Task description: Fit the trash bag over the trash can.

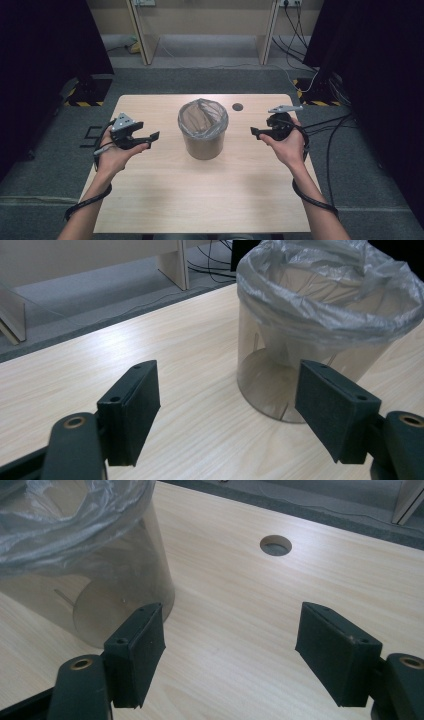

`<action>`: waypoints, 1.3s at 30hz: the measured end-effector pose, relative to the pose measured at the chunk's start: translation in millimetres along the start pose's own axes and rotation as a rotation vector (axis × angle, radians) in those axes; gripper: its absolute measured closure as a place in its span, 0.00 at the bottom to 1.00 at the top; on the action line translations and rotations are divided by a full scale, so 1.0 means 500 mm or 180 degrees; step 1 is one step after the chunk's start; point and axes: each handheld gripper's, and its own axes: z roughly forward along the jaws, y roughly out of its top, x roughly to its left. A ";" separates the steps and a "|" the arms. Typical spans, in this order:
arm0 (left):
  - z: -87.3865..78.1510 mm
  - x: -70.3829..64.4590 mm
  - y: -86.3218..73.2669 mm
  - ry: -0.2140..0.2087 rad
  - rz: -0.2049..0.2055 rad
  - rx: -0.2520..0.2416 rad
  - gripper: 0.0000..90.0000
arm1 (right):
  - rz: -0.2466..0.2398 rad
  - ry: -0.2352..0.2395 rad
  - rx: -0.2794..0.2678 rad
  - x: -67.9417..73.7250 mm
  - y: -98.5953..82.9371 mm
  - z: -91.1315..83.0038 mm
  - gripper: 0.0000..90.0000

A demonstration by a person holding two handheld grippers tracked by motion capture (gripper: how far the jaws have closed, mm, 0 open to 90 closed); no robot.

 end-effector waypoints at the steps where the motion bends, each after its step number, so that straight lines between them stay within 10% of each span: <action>1: -0.003 0.001 -0.006 0.0008 -0.0005 0.0000 0.28 | 0.0000 -0.0001 -0.0008 -0.001 -0.006 -0.002 0.31; 39: -0.022 -0.015 -0.259 0.0260 -0.0182 -0.0012 0.28 | 0.0191 -0.0201 -0.0272 -0.045 -0.274 -0.019 0.31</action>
